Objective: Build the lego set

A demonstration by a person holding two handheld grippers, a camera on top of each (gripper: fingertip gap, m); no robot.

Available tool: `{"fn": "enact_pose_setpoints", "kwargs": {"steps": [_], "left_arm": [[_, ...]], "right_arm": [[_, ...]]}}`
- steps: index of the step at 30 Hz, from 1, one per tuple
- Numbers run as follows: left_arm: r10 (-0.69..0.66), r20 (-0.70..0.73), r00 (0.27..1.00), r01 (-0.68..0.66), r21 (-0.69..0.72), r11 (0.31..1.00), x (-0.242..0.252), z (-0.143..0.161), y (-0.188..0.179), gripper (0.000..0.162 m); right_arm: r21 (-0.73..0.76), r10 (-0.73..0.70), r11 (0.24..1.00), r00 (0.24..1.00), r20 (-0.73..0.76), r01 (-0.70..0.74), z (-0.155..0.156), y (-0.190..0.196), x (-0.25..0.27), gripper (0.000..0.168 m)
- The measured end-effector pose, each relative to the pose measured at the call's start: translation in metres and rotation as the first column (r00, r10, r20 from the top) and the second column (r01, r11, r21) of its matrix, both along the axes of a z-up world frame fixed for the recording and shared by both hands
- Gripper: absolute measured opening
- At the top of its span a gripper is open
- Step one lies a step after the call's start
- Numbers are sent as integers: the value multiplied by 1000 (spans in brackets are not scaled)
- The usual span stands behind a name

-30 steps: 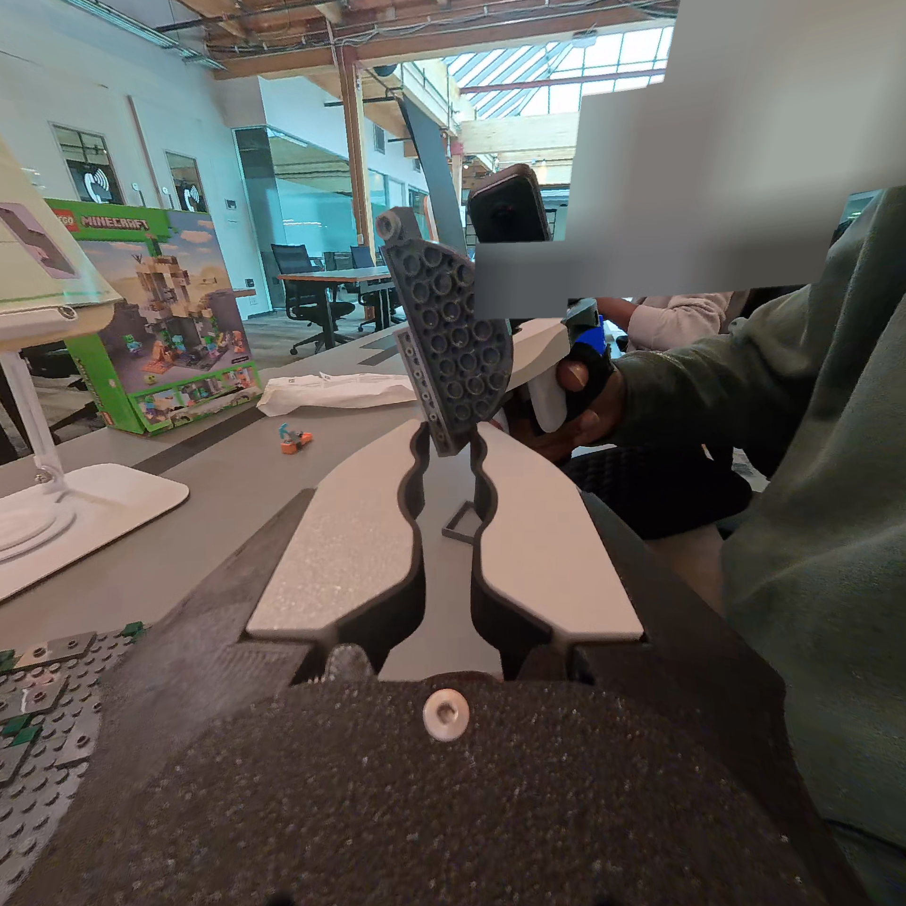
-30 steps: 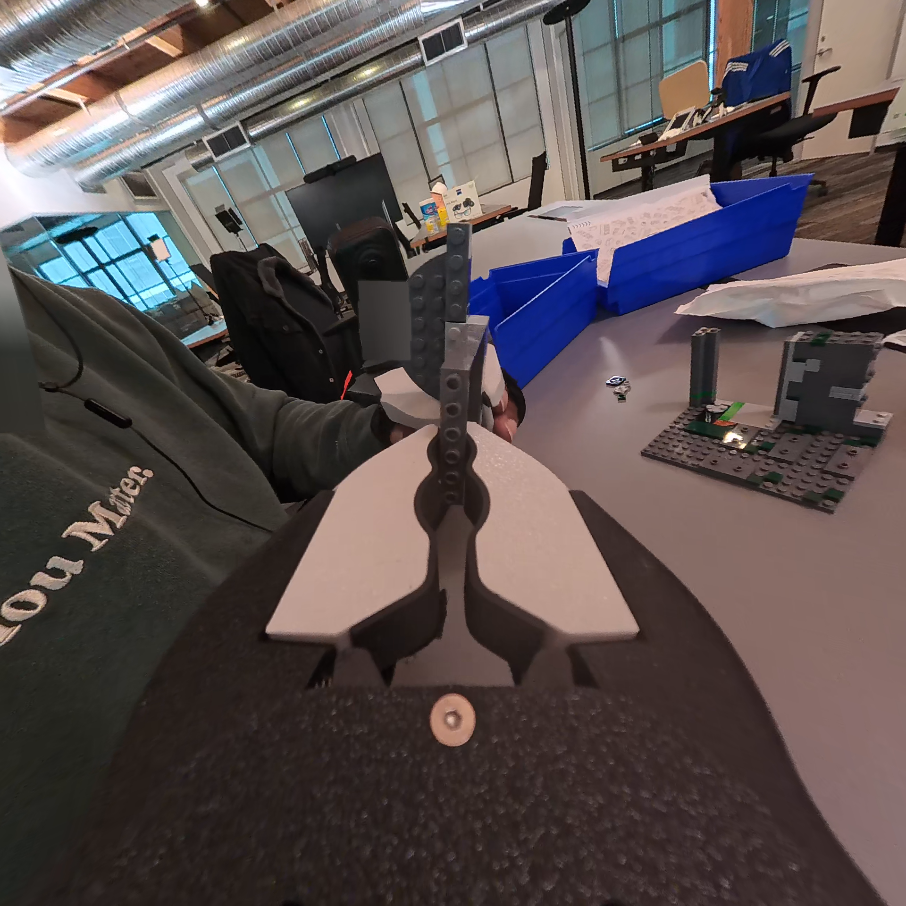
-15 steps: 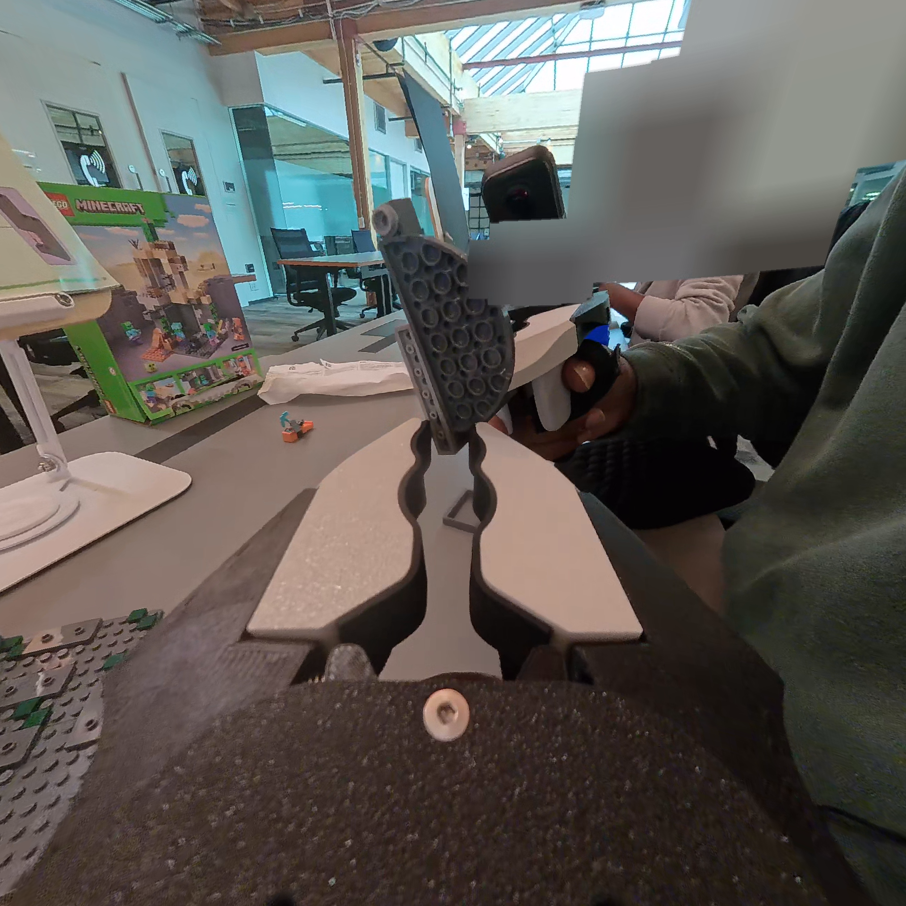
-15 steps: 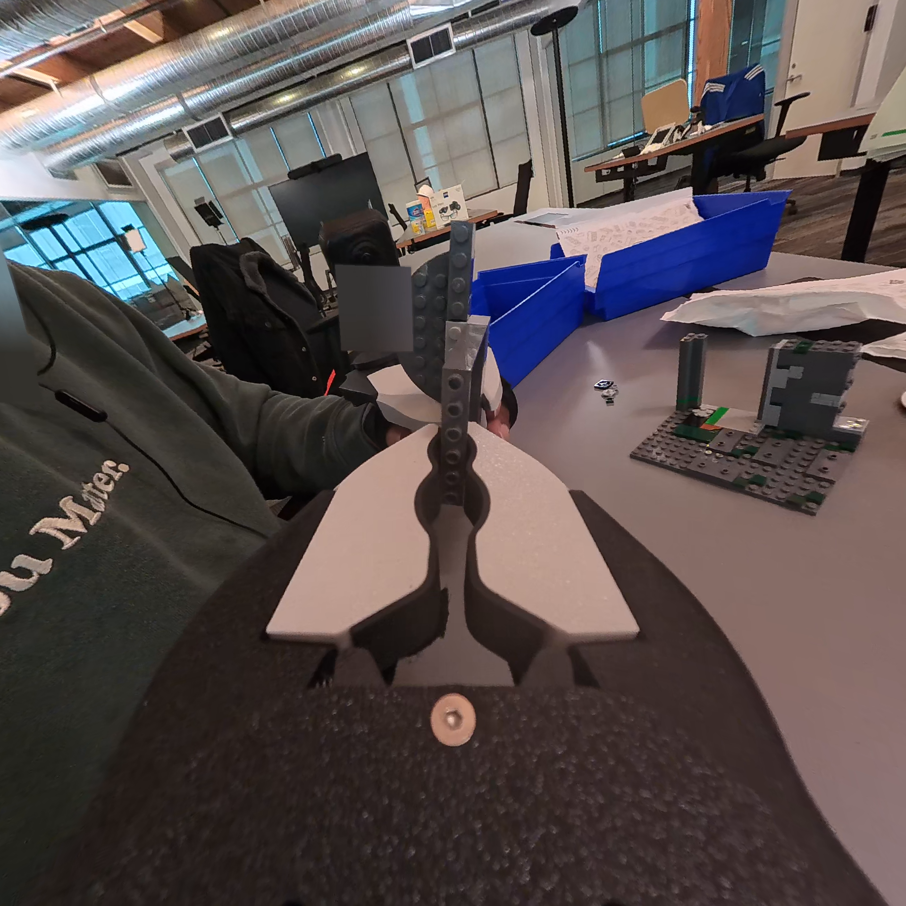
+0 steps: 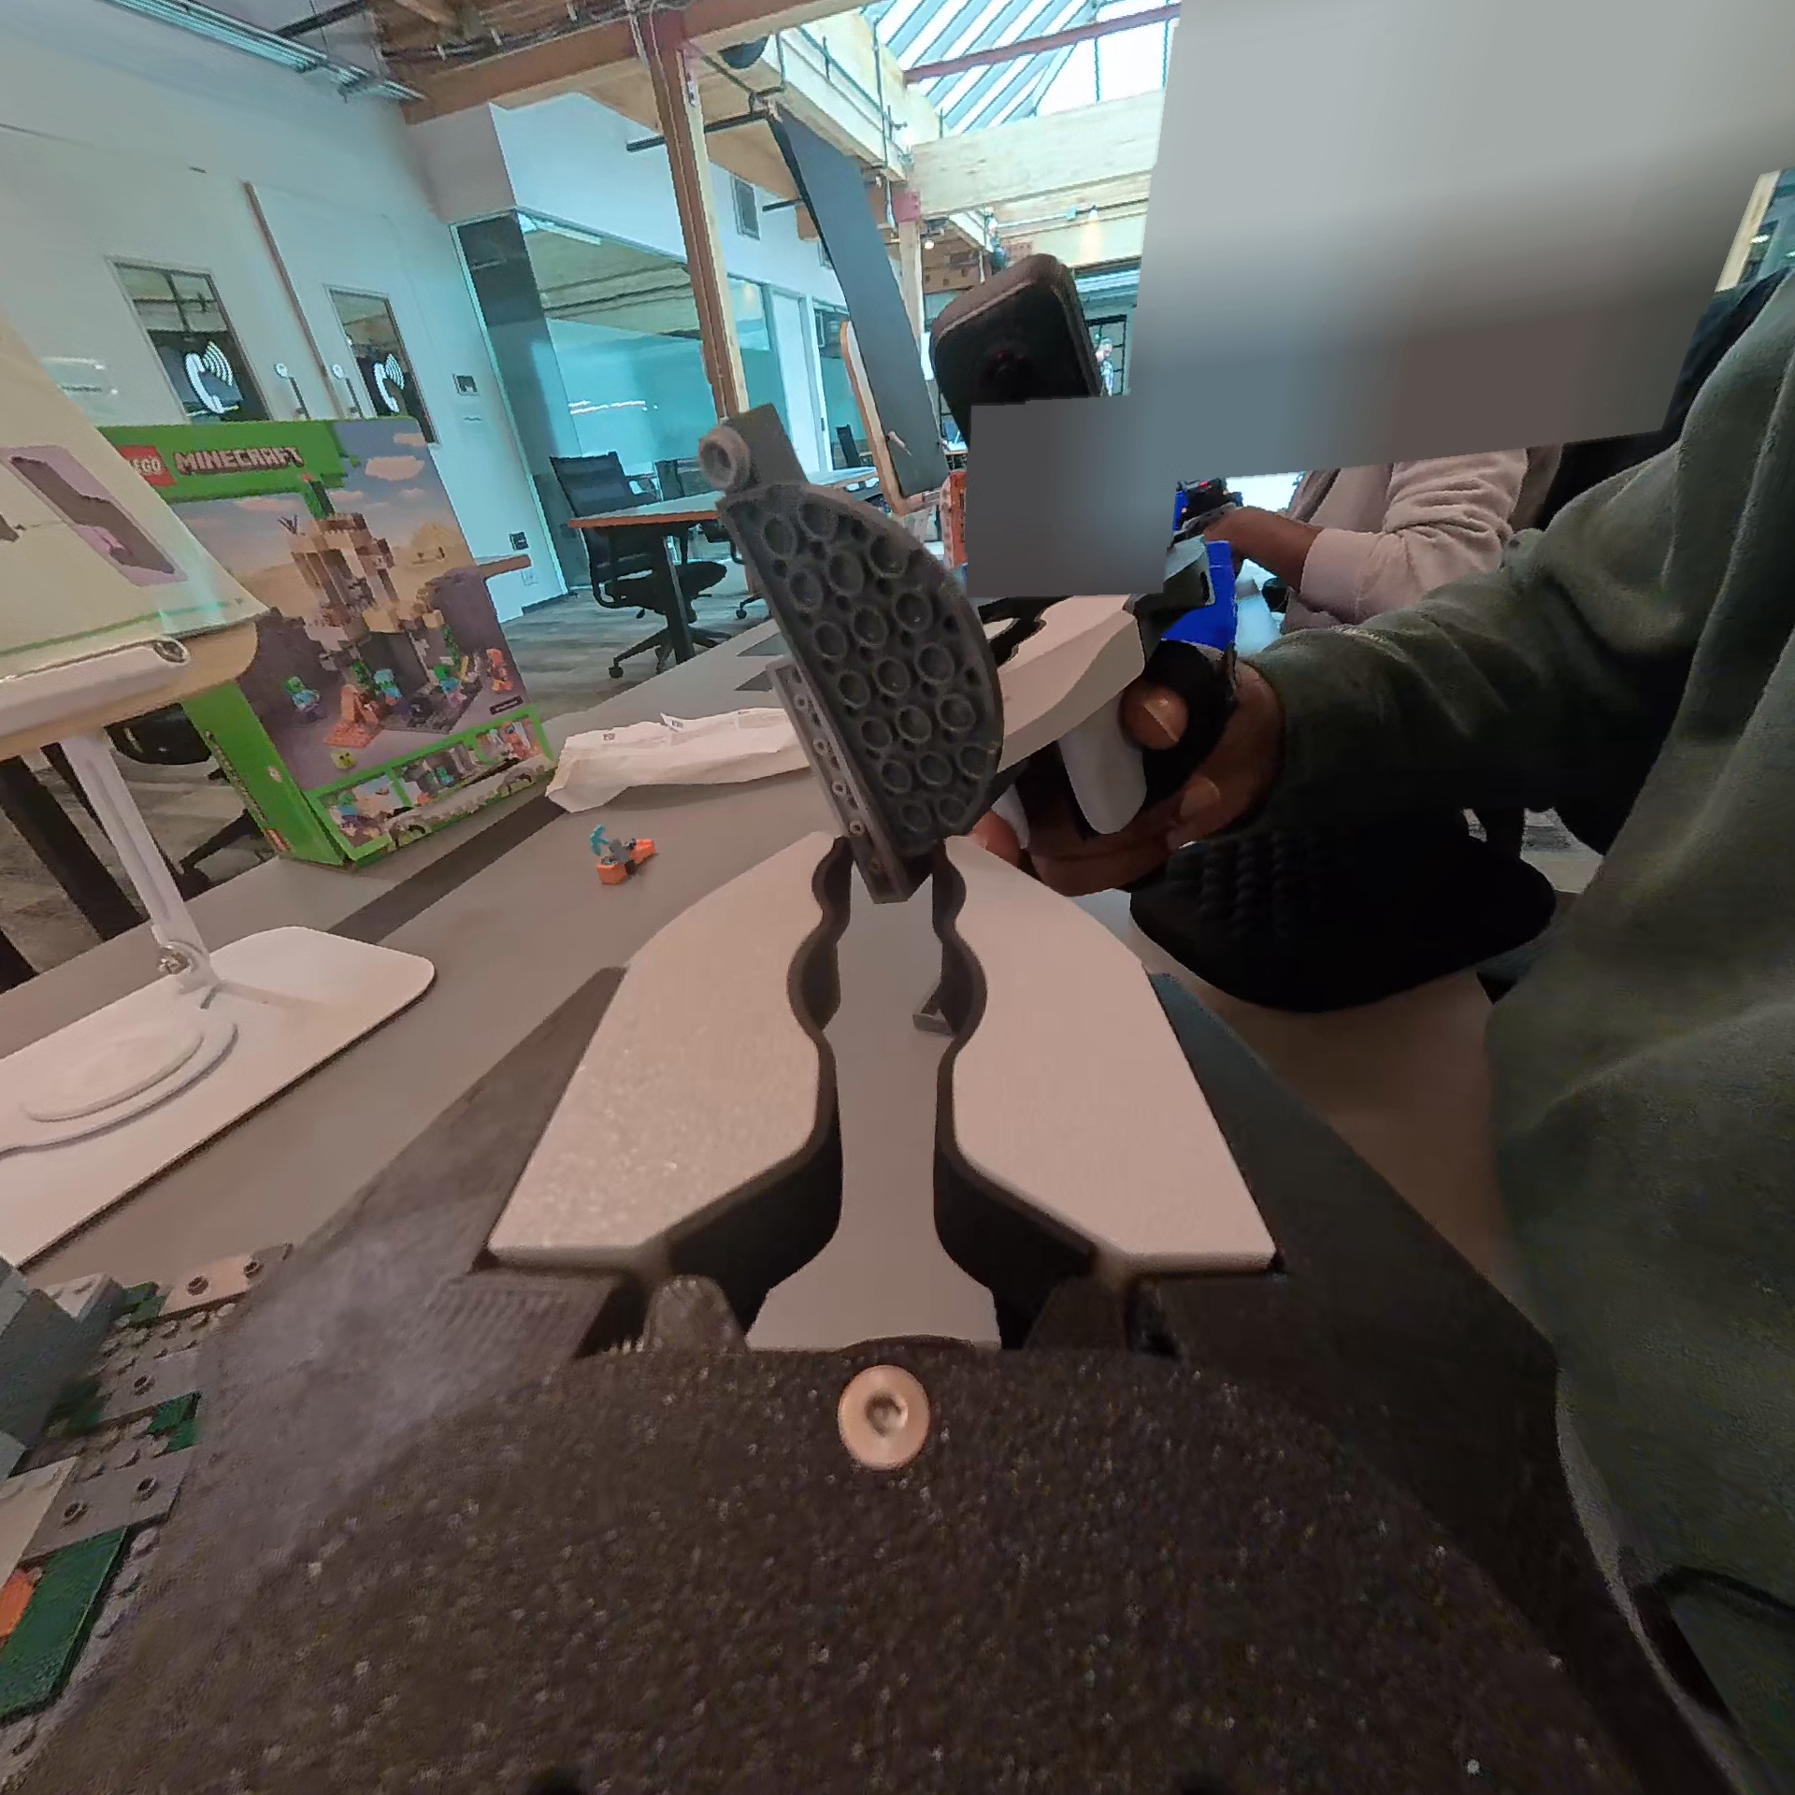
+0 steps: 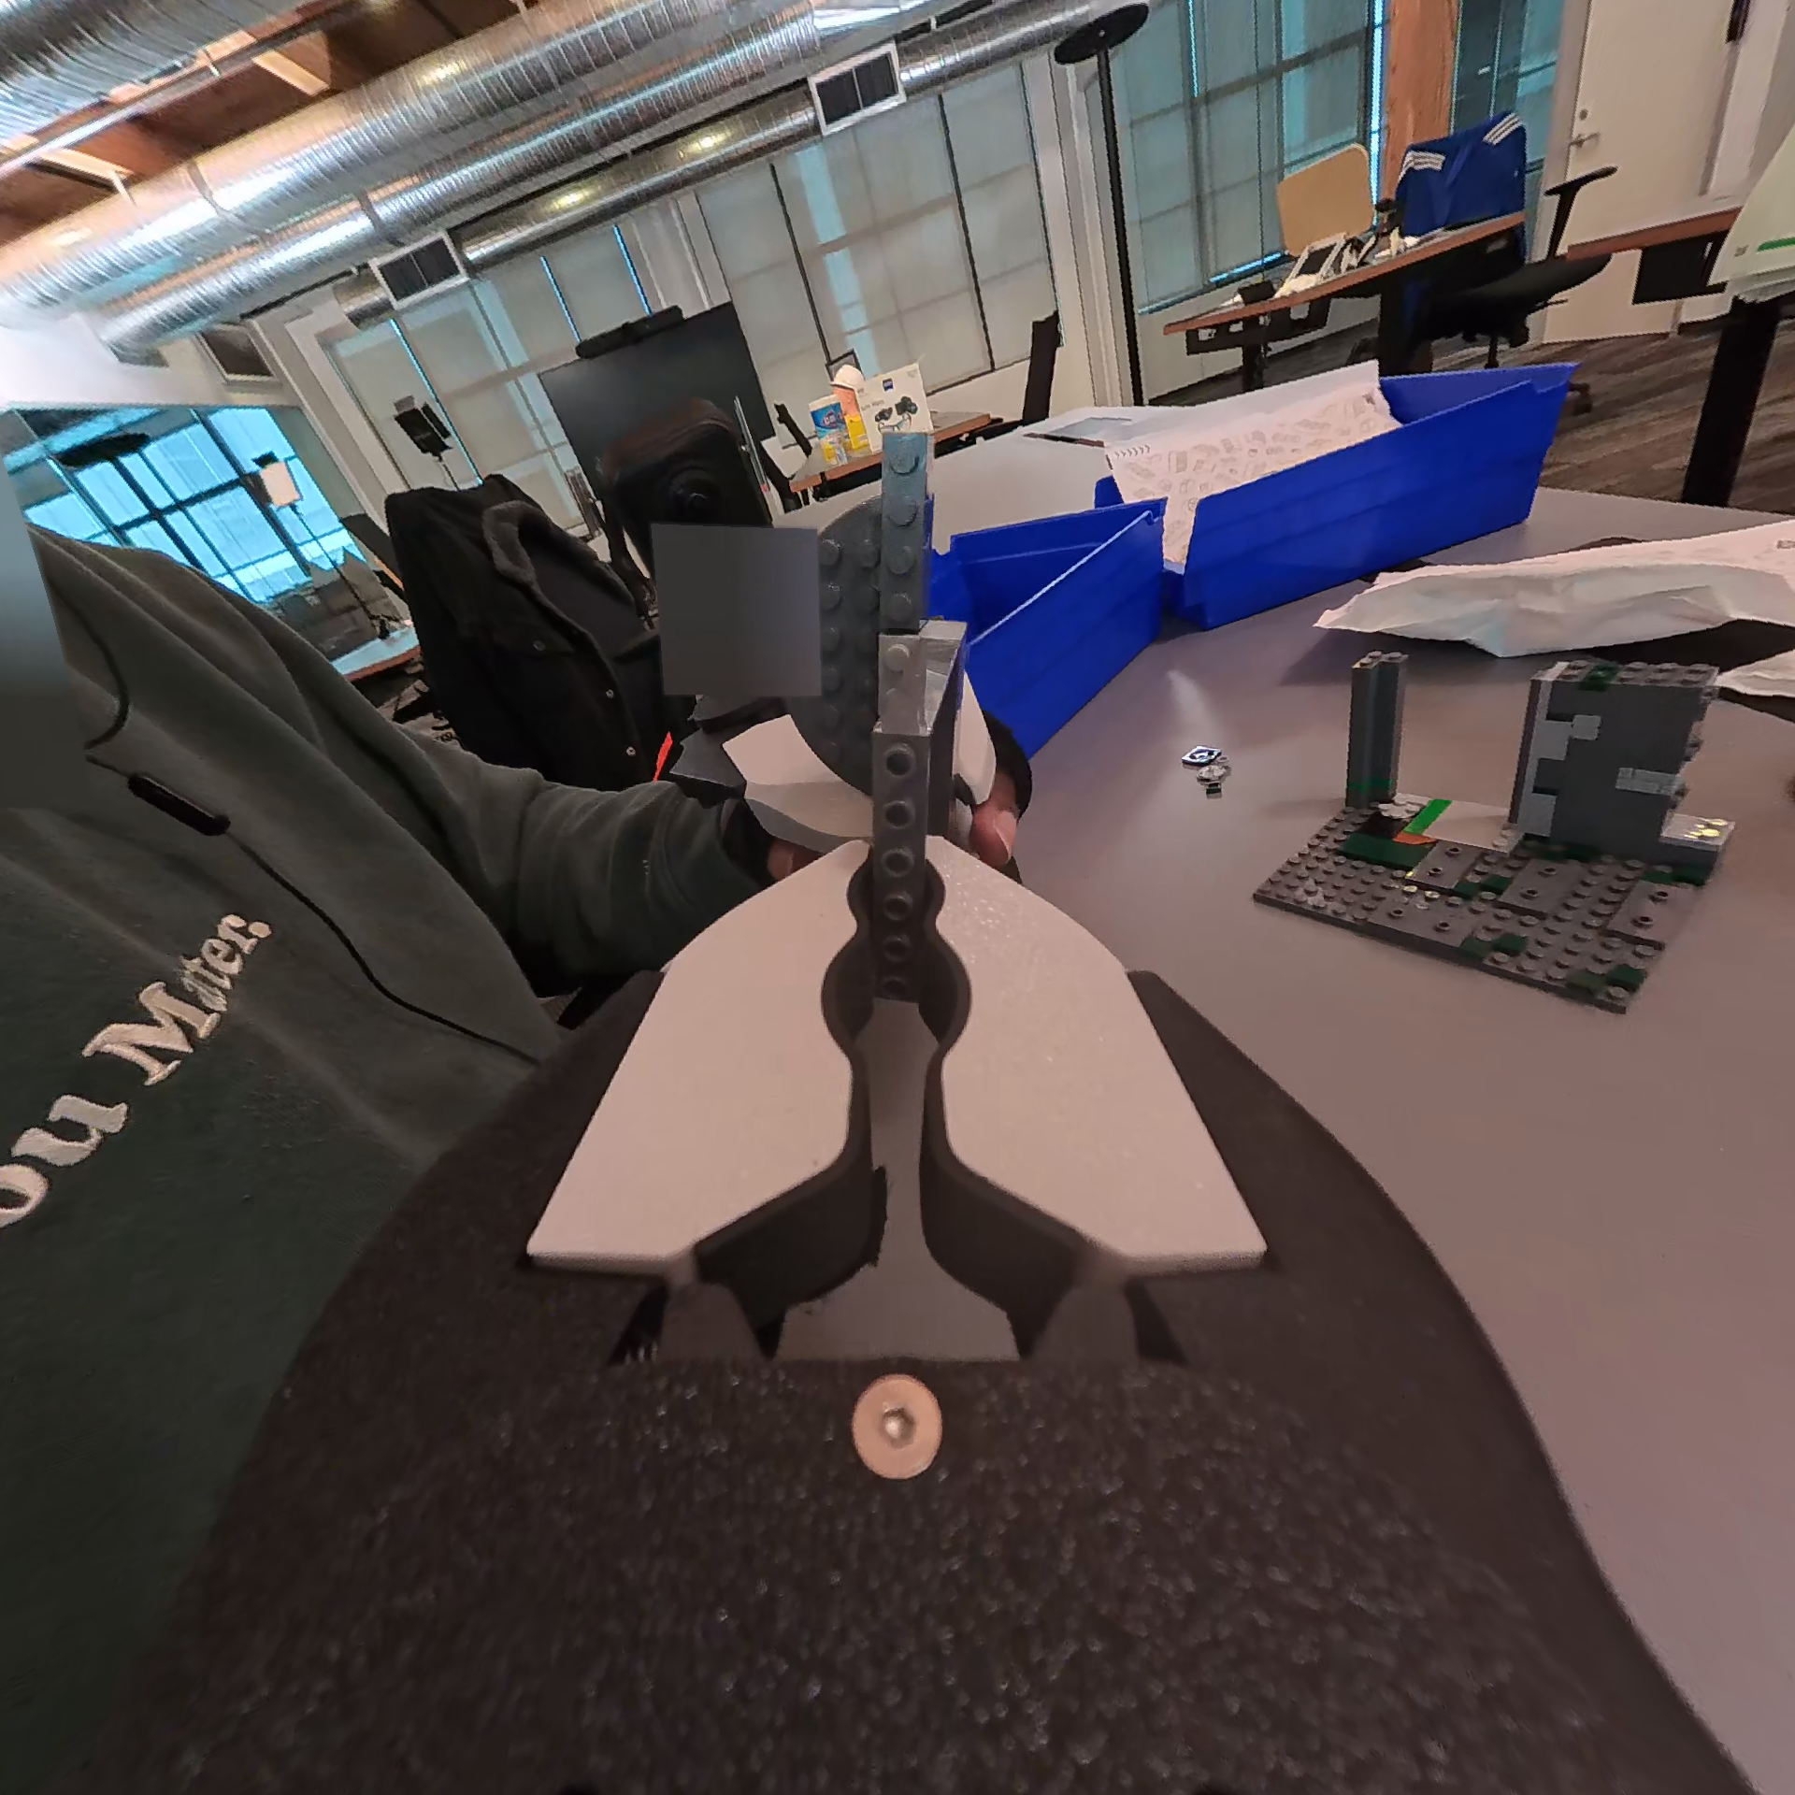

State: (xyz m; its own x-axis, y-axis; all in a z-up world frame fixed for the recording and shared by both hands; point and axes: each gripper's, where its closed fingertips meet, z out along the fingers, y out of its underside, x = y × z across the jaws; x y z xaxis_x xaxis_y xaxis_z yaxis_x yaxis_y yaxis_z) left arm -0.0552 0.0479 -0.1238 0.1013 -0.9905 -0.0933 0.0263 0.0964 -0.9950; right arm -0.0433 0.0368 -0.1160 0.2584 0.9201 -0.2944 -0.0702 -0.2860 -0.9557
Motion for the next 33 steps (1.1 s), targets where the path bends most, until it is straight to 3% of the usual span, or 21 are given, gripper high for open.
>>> {"fn": "enact_pose_setpoints", "kwargs": {"steps": [12, 19, 24, 33], "left_arm": [[-3, 60, 998, 2, 20, 1000, -7, 15, -1, 29], [-28, 53, 998, 27, 22, 999, -6, 16, -6, 40], [-12, 24, 1000, 12, 5, 1000, -7, 10, -2, 32], [-1, 25, 1000, 3, -80, 997, -4, 5, 2, 24]], "right_arm": [[-16, 2, 1000, 1000, -6, -2, 0, 2, 2, 4], [-17, -2, 1000, 992, 126, 4, -15, 3, 1, 4], [7, -14, 1000, 970, 244, 13, -21, 4, 3, 4], [76, -79, 995, 948, 309, 59, -26, 9, -1, 5]]}}
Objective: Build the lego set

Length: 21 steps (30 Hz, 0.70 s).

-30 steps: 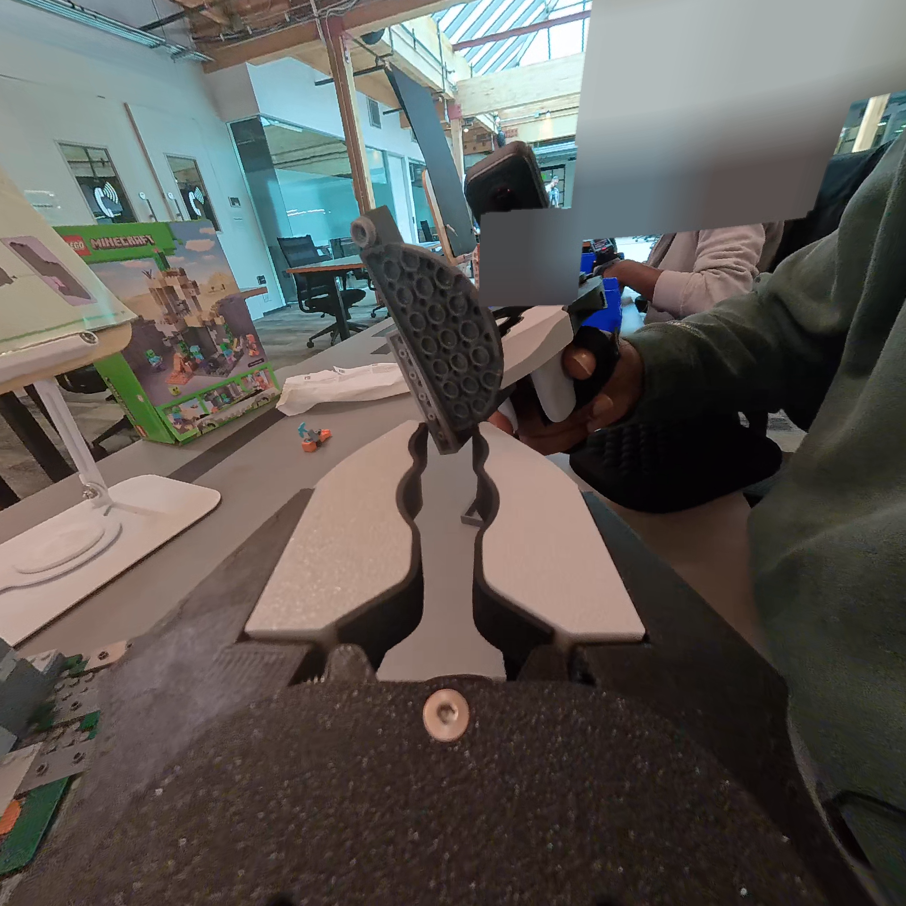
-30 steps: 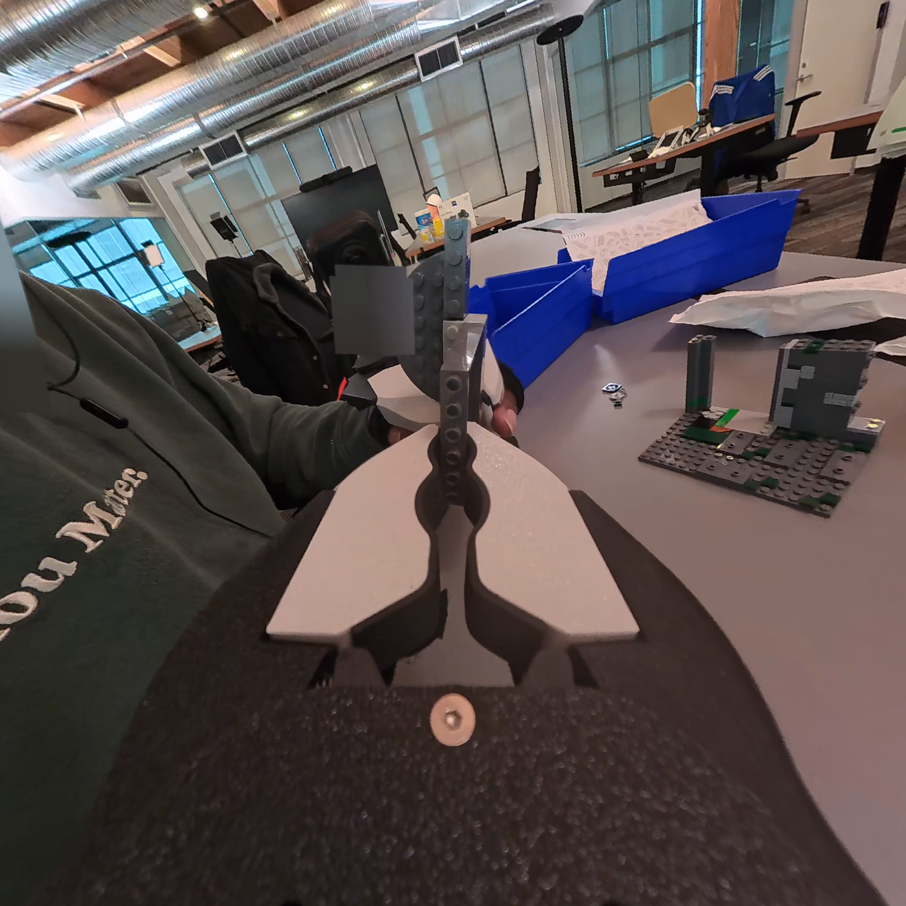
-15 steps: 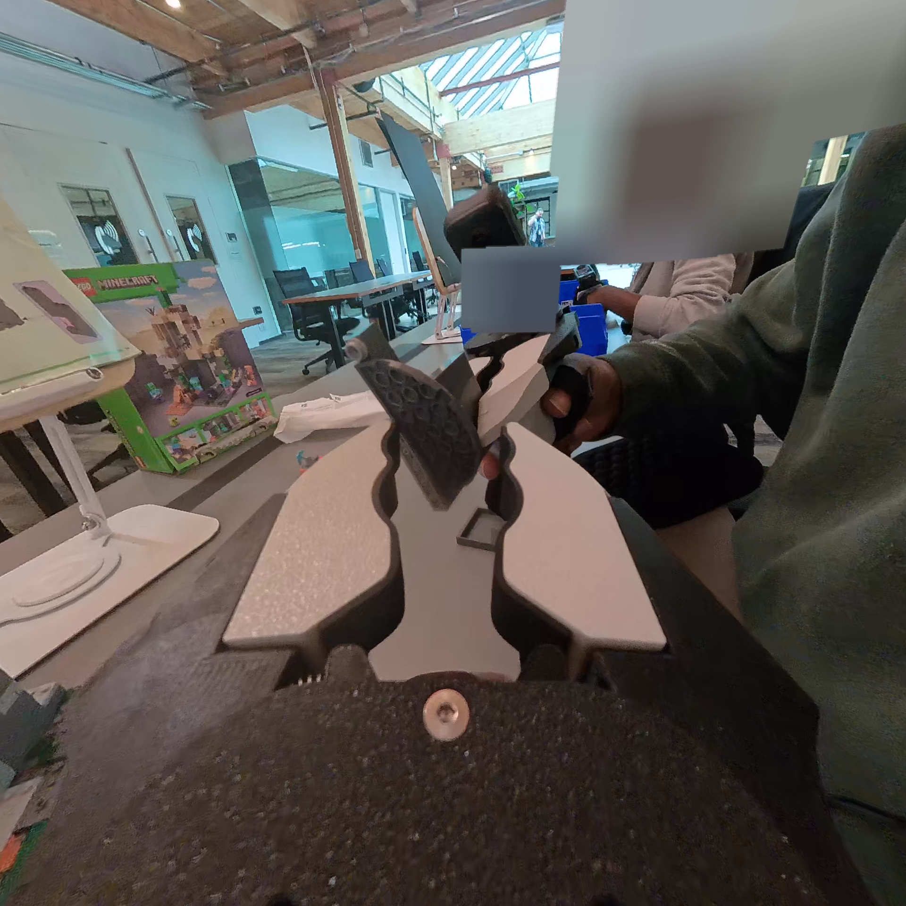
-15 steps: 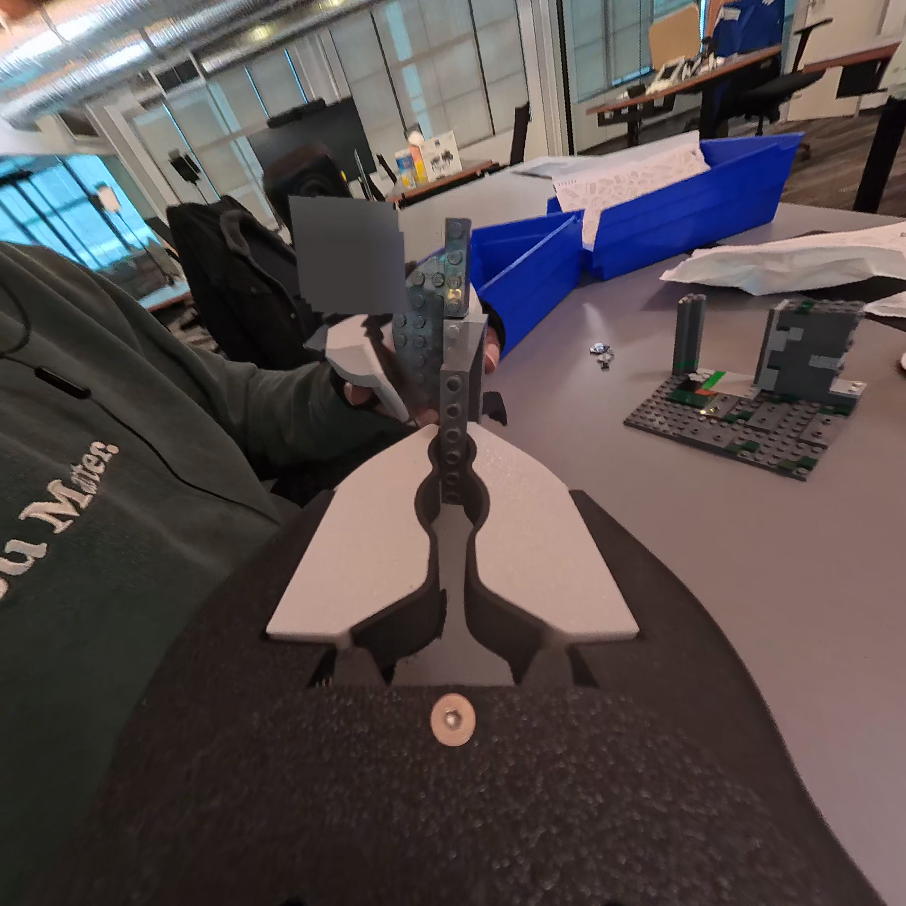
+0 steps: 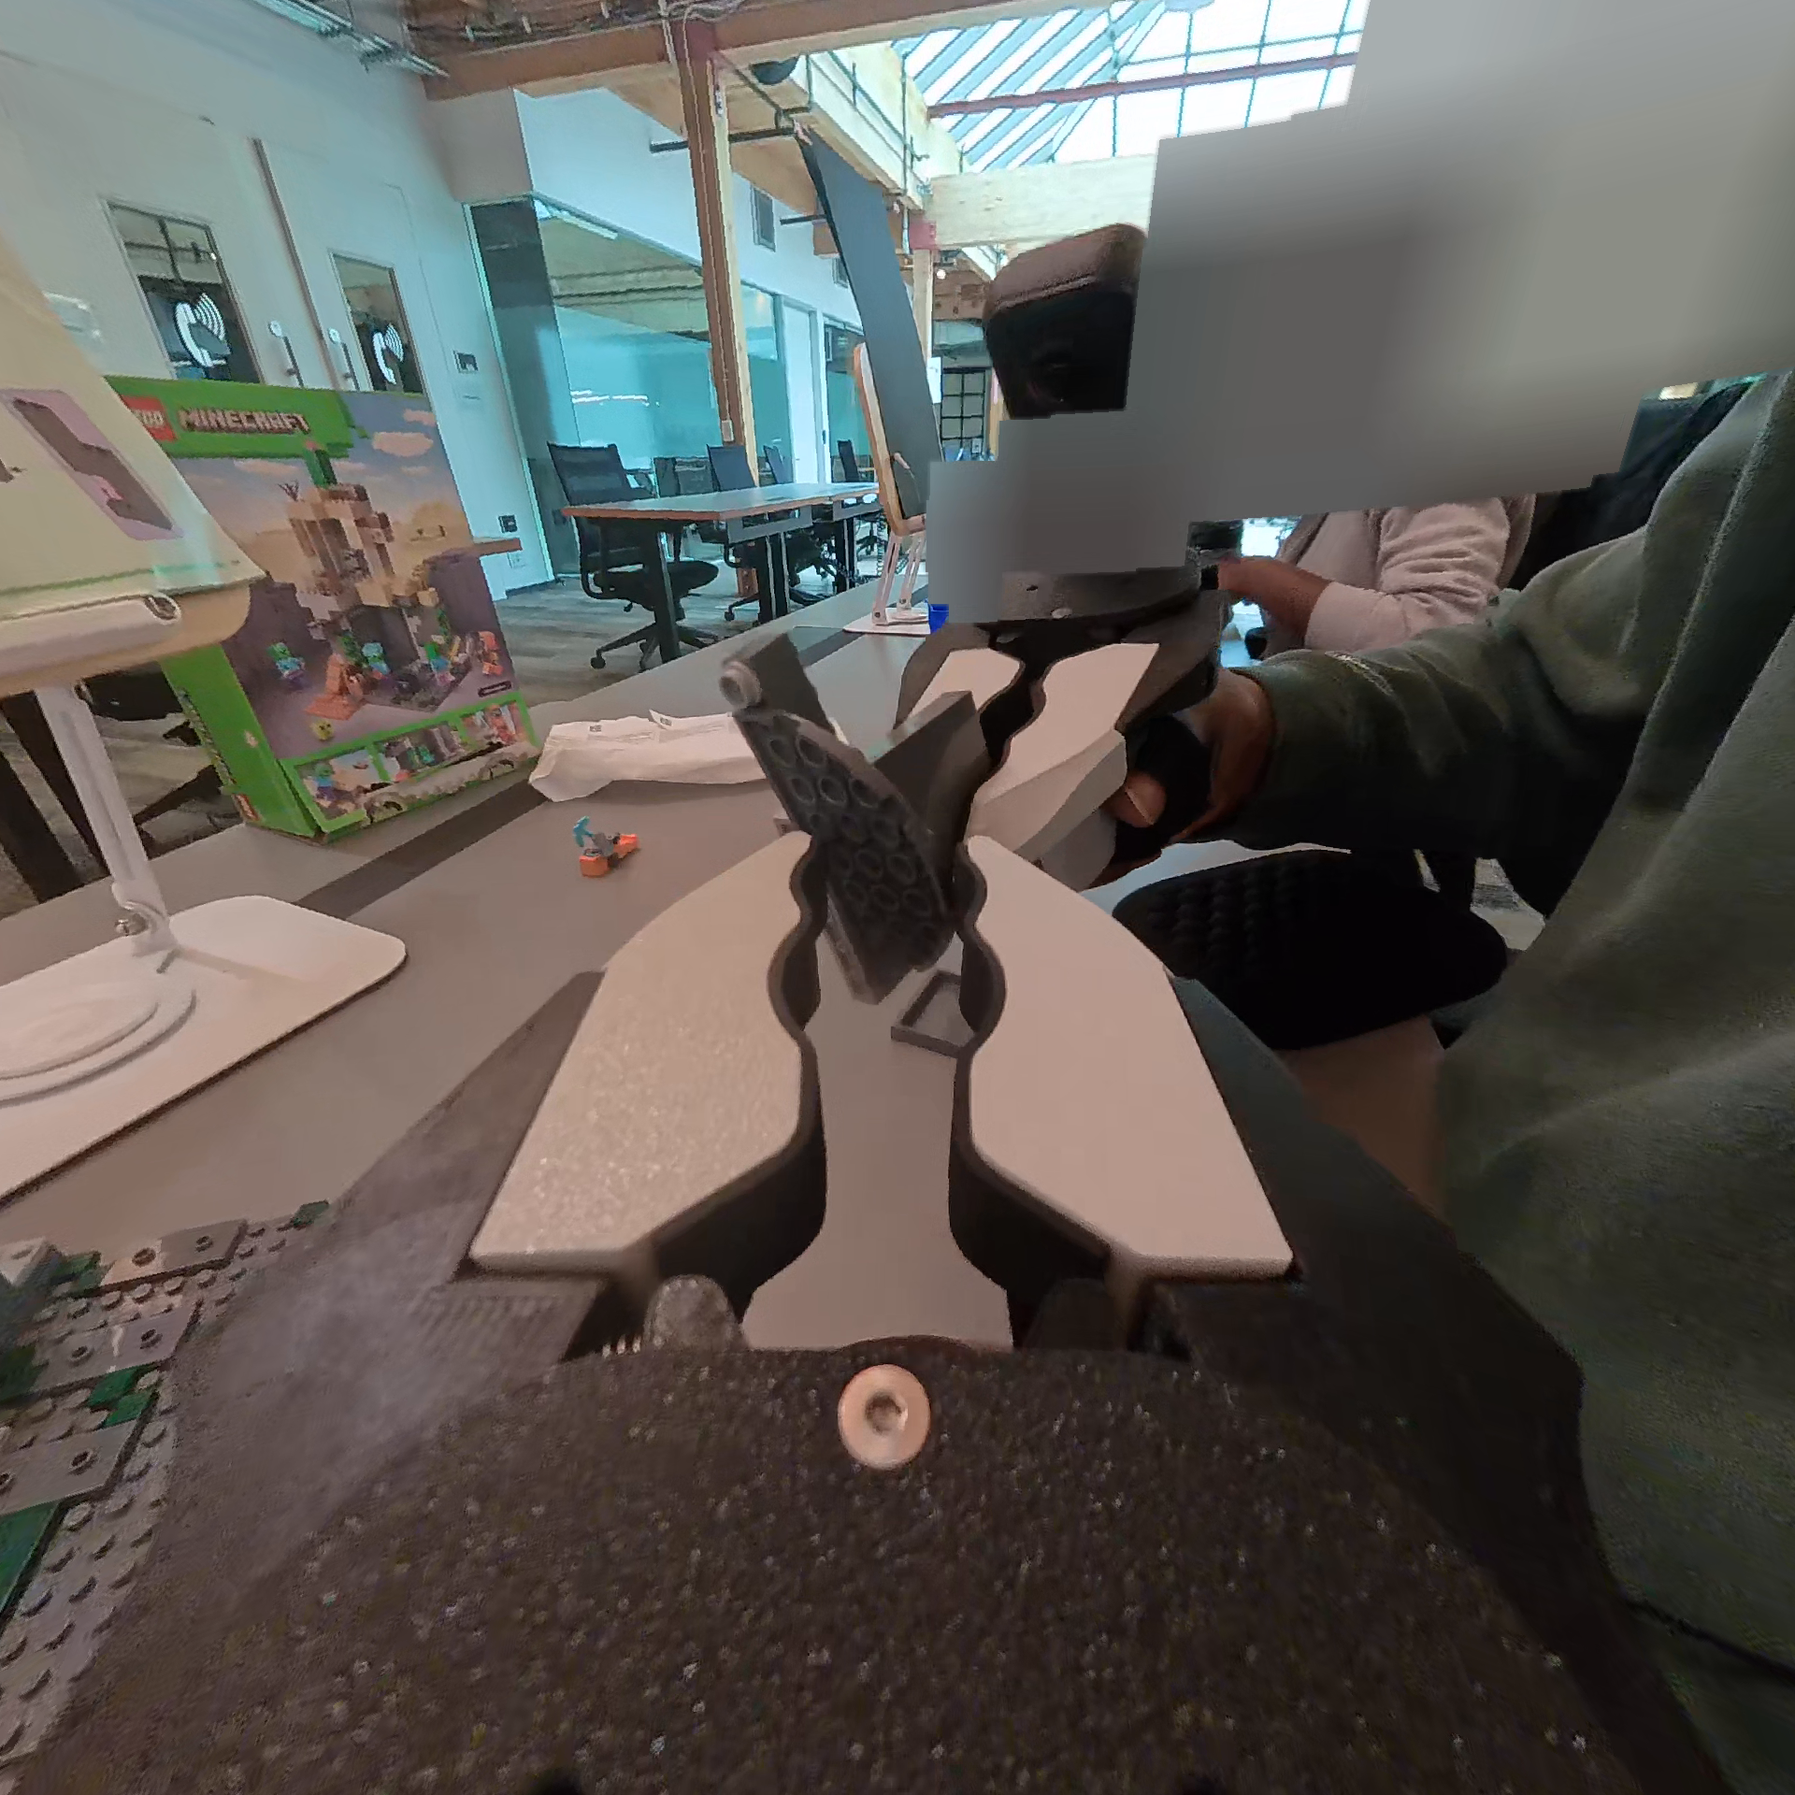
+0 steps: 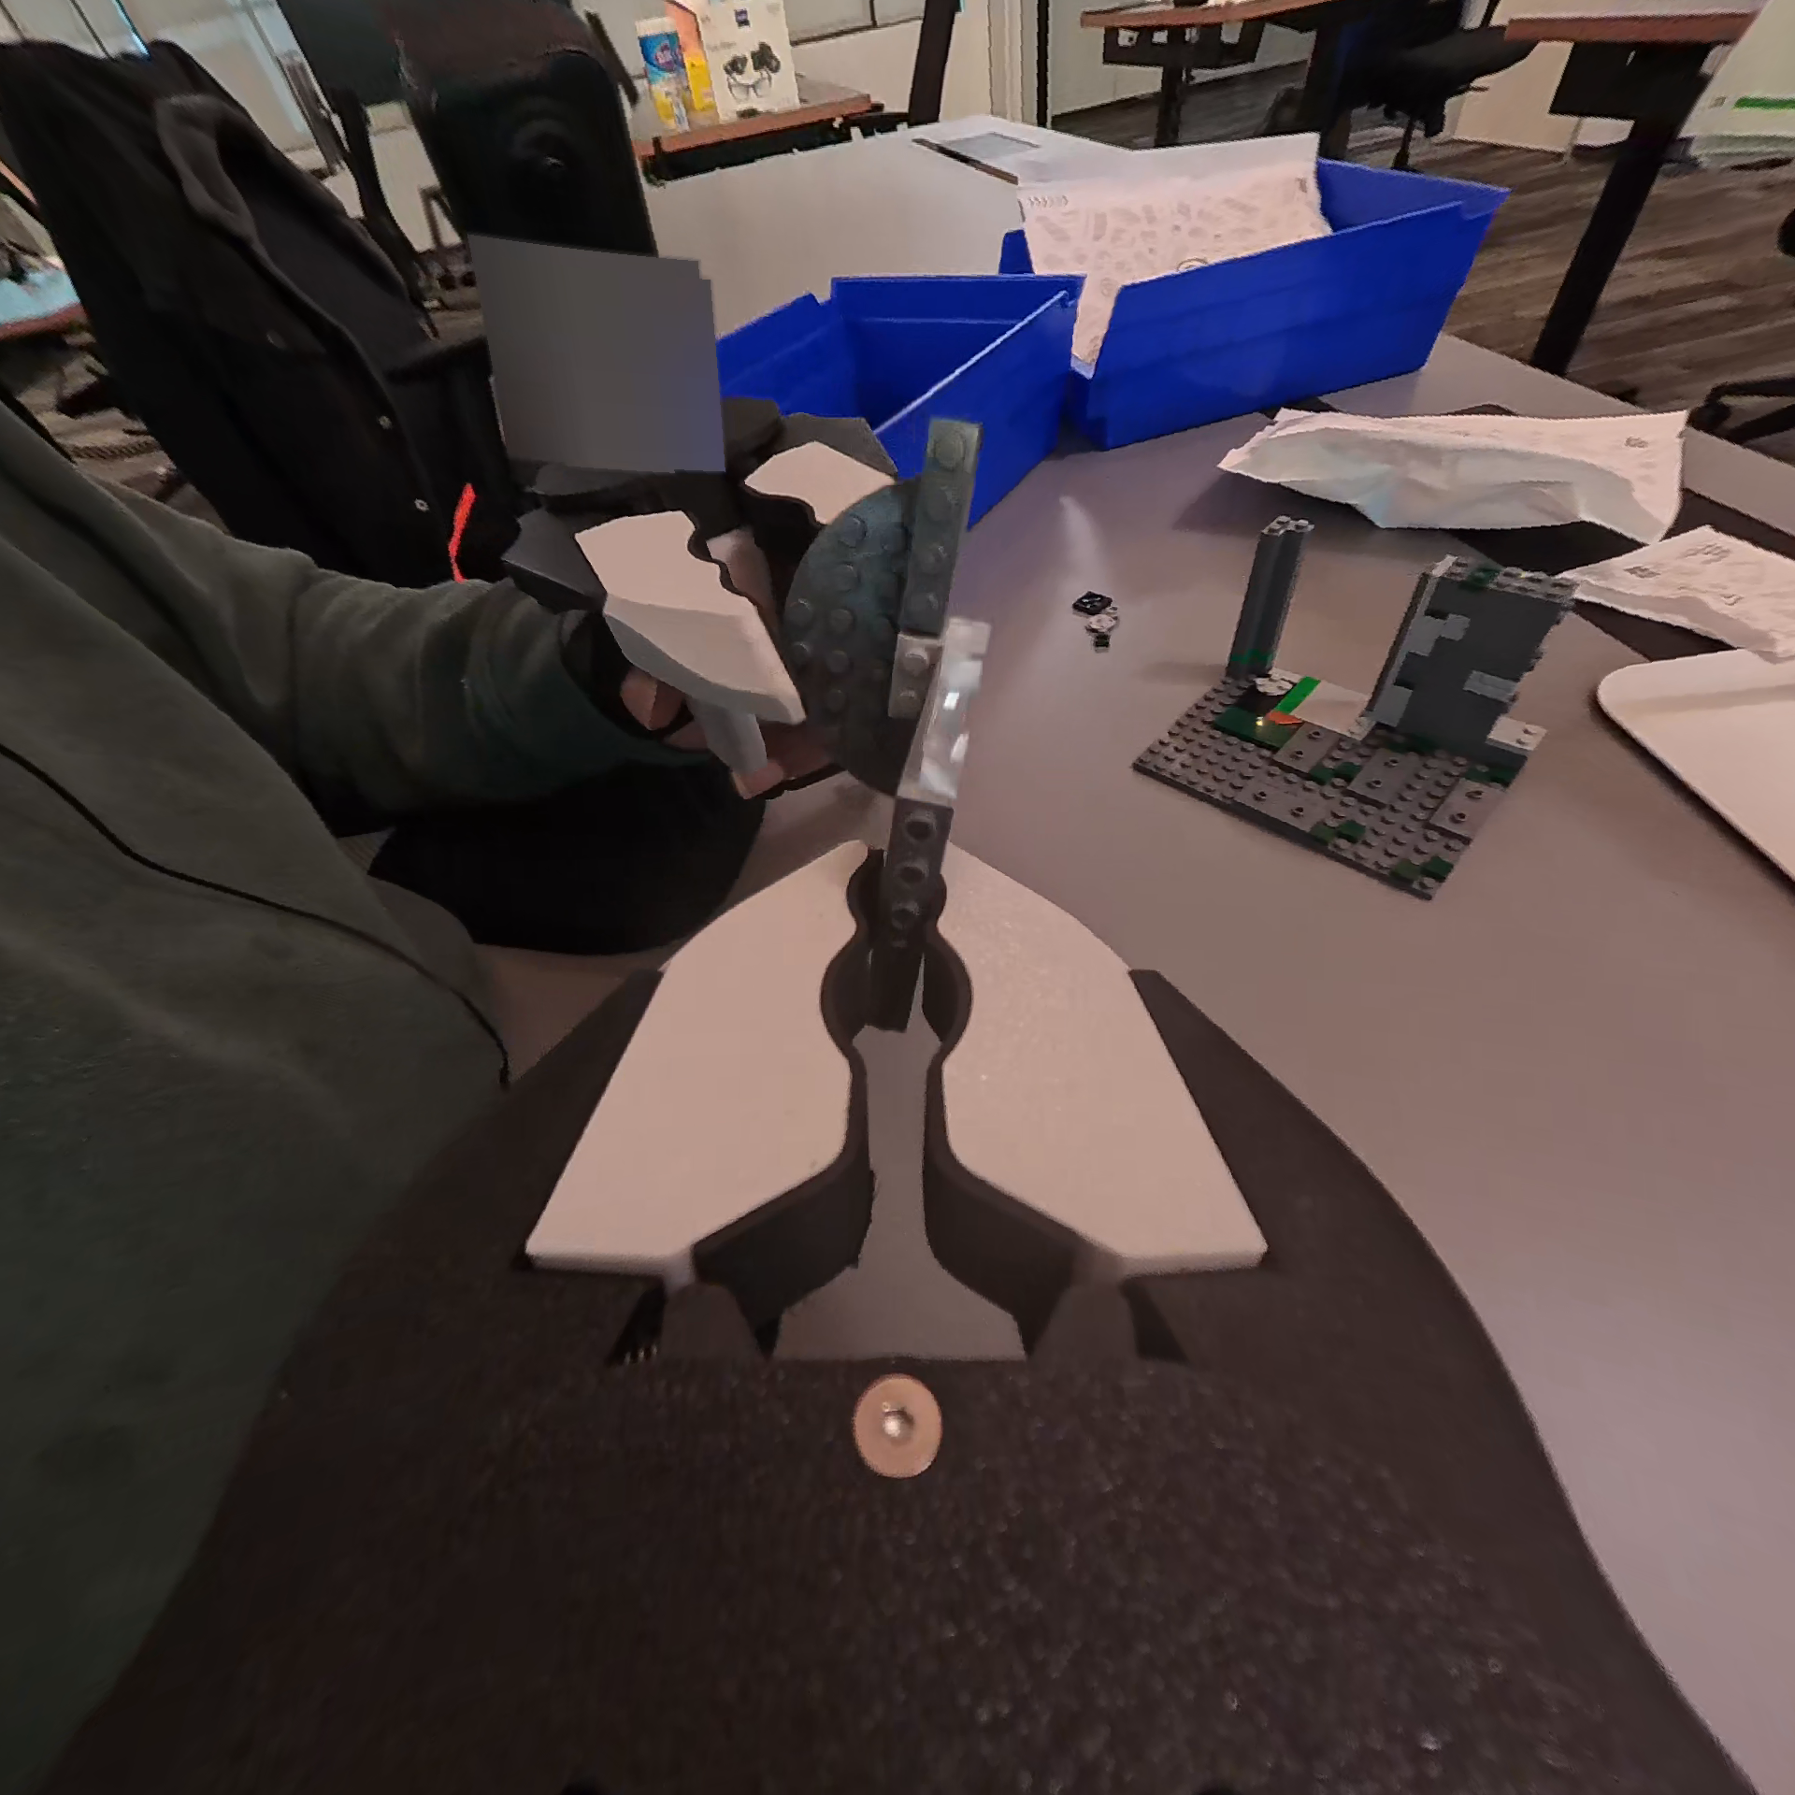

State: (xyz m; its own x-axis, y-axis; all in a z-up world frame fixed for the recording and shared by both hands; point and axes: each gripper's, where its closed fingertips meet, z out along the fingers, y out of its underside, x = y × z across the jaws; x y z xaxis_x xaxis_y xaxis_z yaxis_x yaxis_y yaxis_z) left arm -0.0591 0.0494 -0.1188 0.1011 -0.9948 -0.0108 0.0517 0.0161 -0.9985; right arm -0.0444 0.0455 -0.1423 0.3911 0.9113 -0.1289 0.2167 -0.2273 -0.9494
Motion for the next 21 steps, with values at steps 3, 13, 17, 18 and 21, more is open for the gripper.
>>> {"fn": "enact_pose_setpoints", "kwargs": {"steps": [3, 13, 17, 18, 21], "left_arm": [[-13, -17, 1000, 13, 3, 1000, 3, -4, -3, 24], [-1, -39, 999, 4, 57, 998, 4, -5, -6, 24], [10, -53, 999, -6, 79, 997, 3, -5, -6, 24], [14, -53, 998, -10, 83, 997, 3, -5, -5, 24], [42, -55, 998, -36, 107, 994, 3, -3, -4, 24]], "right_arm": [[21, -15, 1000, 1000, -9, 15, 4, 2, -1, 7], [78, -67, 994, 997, -39, 70, 12, 10, -6, 7], [71, -69, 995, 996, -50, 72, 12, 10, -6, 7], [73, -69, 995, 996, -53, 73, 13, 11, -6, 7], [78, -69, 994, 995, -70, 75, 15, 11, -7, 10]]}}
